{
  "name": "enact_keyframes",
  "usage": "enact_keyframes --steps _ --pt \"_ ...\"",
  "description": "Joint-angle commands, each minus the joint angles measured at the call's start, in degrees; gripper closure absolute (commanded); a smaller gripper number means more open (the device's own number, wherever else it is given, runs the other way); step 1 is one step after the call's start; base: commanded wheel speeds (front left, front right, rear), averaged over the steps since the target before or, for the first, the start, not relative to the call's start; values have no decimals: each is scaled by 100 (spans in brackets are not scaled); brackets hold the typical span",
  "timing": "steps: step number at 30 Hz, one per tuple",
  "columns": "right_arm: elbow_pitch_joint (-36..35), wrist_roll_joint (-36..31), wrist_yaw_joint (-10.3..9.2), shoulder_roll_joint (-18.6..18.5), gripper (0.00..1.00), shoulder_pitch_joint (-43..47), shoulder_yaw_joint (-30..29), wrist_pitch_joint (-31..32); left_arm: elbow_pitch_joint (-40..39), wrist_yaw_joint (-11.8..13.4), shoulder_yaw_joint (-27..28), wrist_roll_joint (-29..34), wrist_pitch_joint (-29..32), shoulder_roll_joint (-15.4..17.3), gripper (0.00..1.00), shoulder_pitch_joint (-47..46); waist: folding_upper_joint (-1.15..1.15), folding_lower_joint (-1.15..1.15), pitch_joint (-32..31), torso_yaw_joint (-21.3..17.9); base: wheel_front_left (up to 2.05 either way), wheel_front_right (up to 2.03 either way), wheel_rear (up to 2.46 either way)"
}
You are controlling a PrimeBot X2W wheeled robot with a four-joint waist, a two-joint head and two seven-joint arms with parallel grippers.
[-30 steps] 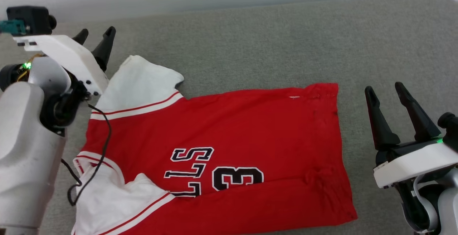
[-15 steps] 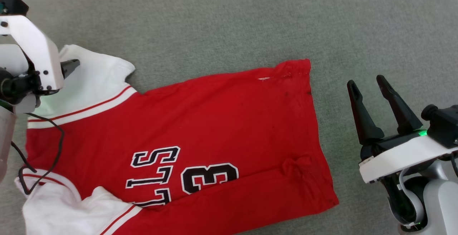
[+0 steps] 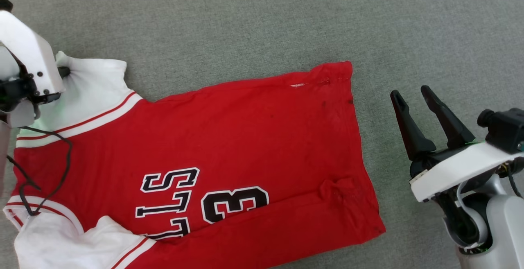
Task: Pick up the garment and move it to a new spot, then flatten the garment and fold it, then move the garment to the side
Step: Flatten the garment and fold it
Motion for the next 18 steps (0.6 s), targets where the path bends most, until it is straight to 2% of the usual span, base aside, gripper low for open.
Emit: enact_keyframes --steps 1,5,13,18 --pt "43 101 0 -58 0 -118 -10 81 254 13 -196 8 93 -275 100 540 0 0 -66 54 0 0 0" --pt "412 550 0 -160 0 -425 -110 708 266 -37 -175 68 -303 -362 100 446 0 0 -261 226 0 0 0" --pt "1576 1003 0 -453 0 -1301 -389 2897 9 -263 -278 219 -997 -697 100 43 0 0 -602 909 0 0 0" --pt "2076 779 0 -429 0 -1857 -612 3732 -256 -340 -455 362 -1180 -853 100 -158 0 0 -471 1309 0 0 0"
